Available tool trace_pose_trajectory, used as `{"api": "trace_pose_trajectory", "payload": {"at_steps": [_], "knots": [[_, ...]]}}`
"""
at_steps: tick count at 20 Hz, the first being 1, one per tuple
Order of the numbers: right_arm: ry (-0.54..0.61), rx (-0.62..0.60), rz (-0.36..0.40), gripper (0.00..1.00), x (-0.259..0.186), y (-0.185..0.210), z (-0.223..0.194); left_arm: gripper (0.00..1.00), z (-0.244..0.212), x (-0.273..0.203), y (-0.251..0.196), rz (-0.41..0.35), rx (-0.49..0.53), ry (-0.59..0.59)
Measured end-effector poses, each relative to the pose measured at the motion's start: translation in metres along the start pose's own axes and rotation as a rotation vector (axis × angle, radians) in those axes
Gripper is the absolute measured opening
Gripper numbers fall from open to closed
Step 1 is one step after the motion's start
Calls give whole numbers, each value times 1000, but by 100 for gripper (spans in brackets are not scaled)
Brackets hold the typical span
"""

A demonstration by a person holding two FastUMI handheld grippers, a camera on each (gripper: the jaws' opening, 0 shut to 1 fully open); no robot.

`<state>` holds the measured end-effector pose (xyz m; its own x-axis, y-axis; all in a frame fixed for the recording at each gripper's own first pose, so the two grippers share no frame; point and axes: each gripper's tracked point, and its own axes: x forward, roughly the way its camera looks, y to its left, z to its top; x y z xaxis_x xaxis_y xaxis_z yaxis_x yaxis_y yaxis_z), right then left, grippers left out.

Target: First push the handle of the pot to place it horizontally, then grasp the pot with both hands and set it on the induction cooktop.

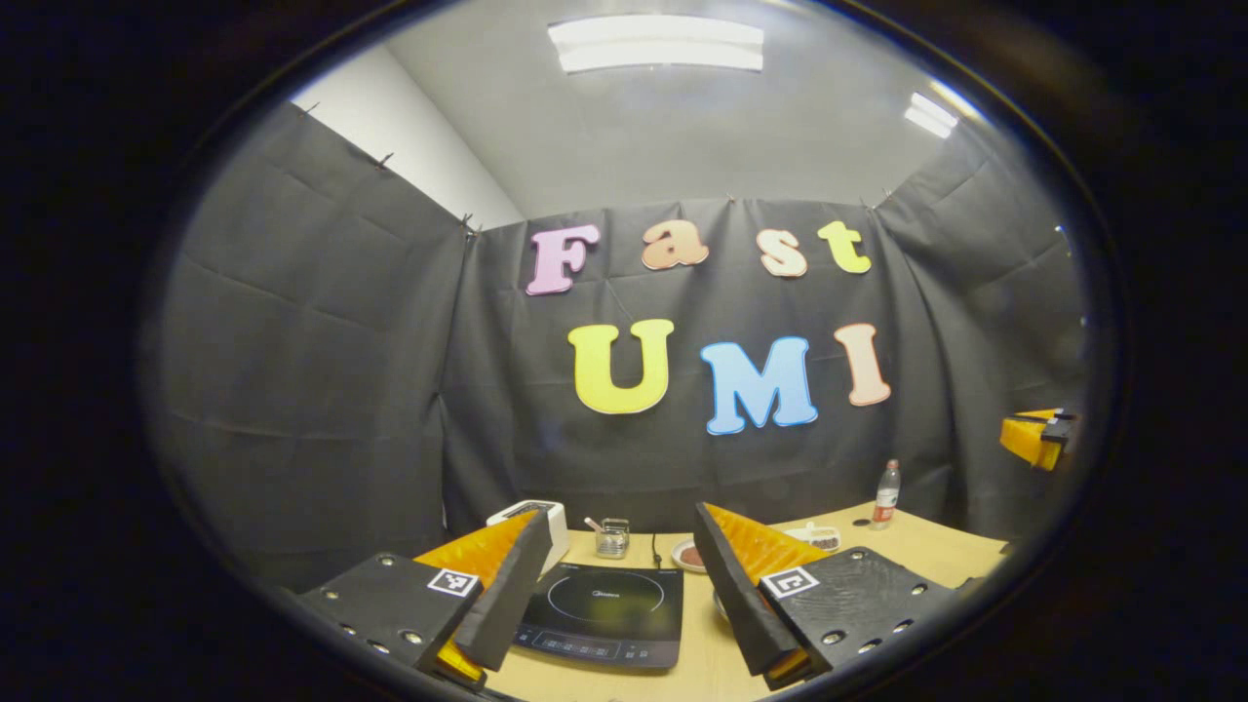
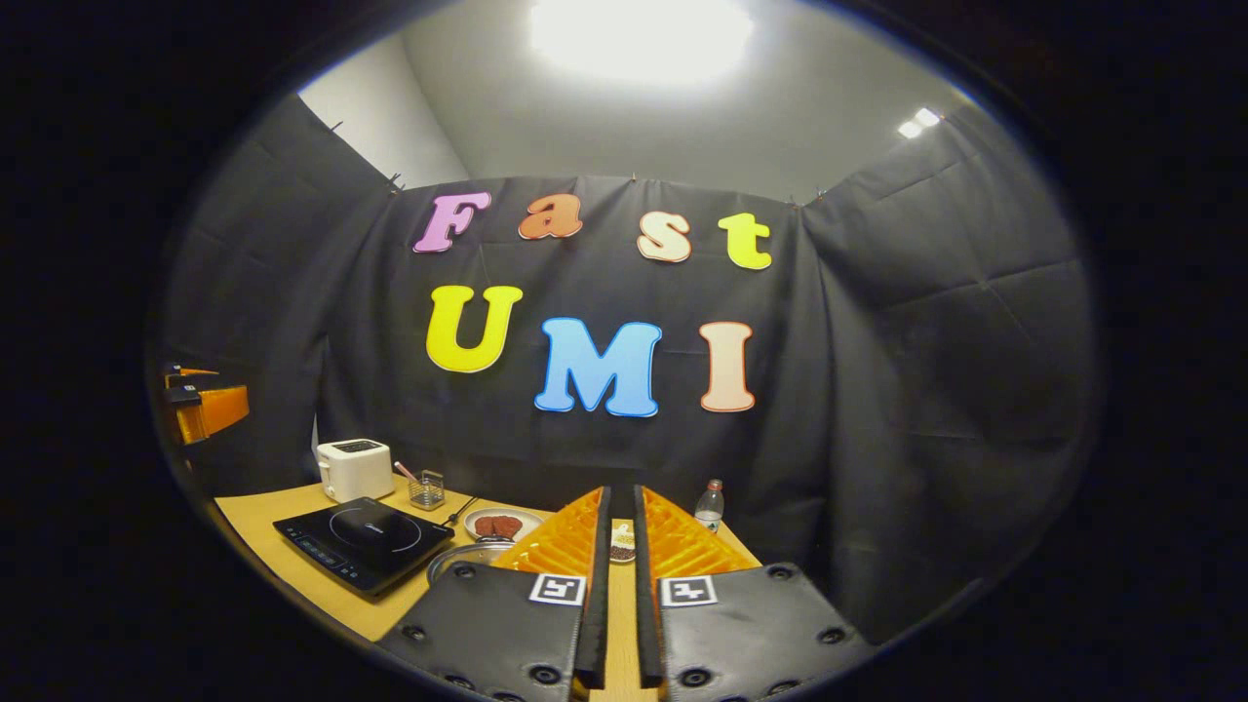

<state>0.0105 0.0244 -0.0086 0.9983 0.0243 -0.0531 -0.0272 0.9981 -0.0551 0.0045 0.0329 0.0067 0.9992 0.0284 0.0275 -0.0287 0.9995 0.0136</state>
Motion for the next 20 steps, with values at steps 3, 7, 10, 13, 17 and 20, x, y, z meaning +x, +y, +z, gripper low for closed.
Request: {"api": "trace_pose_trajectory", "payload": {"at_steps": [3, 7, 10, 13, 17, 20], "knots": [[8, -7, 10, 2, 7, 8, -3, 87, 1, 4, 8, 1, 3, -8], [44, 0, 66, 2, 13, 33, -11, 87, -2, 11, 22, 5, -3, -13], [78, -16, 98, 2, 17, 53, -22, 87, -4, 18, 34, 2, -5, -16], [108, -30, 129, 2, 19, 76, -33, 87, -7, 22, 51, 5, -10, -21], [161, -41, 200, 2, 21, 108, -53, 87, -14, 24, 72, 25, -20, -21], [194, -60, 256, 2, 22, 124, -67, 87, -17, 23, 78, 43, -24, -12]]}}
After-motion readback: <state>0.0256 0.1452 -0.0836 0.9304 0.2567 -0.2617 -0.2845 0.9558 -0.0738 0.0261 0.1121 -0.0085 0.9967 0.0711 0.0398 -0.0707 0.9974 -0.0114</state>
